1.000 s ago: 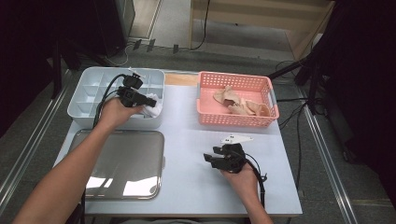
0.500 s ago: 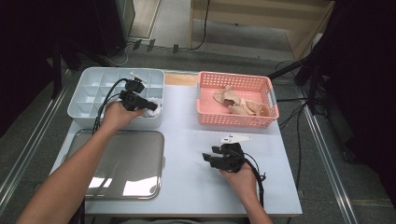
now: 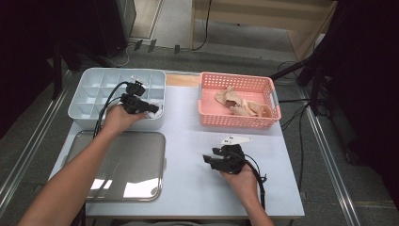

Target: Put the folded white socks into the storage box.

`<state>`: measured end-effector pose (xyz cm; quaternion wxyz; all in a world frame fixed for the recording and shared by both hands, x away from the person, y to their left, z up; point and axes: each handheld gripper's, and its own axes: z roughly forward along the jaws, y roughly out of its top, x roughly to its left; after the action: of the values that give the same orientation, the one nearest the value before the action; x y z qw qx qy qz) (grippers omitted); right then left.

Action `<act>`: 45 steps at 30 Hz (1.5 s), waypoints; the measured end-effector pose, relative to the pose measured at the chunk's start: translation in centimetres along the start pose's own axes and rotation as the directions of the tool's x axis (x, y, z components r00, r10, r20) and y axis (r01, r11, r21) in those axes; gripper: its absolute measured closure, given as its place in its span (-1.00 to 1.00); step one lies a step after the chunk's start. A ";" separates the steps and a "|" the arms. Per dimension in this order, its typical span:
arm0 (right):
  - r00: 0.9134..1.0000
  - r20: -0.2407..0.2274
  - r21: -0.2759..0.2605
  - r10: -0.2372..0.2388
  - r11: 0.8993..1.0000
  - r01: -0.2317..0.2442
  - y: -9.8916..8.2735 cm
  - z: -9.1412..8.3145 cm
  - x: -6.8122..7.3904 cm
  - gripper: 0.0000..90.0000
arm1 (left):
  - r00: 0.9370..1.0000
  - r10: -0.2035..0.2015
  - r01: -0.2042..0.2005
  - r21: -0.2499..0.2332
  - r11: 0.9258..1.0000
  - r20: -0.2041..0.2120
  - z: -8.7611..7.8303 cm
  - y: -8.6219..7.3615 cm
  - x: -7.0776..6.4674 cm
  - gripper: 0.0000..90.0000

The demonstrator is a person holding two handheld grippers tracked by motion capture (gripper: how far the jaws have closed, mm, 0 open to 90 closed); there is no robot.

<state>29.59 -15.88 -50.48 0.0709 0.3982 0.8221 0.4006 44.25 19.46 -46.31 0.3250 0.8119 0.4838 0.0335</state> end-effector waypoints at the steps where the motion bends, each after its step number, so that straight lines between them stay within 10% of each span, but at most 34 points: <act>1: 1.000 0.000 0.001 0.001 1.000 -0.001 0.0 0.0 0.0 0.10 | 1.000 0.000 0.000 0.000 1.000 0.000 0.0 0.0 0.0 0.53; 22: 1.000 -0.001 0.001 0.003 1.000 -0.003 0.0 -0.1 0.0 0.10 | 0.996 -0.065 0.071 -0.091 0.993 0.059 -3.0 0.4 0.6 -0.05; 36: 1.000 -0.006 0.015 0.002 1.000 -0.001 0.1 0.2 0.1 0.14 | 0.996 -0.057 0.066 -0.135 0.989 0.071 -6.1 0.1 0.9 0.69; 45: 1.000 -0.004 0.018 -0.003 1.000 0.003 0.0 0.2 0.1 0.15 | 0.998 -0.025 0.030 -0.080 0.996 0.062 -4.0 0.0 0.6 0.83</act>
<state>29.66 -15.68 -50.59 0.0664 0.3969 0.8265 0.3936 43.13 21.91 -43.33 0.3726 0.7920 0.4831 0.0237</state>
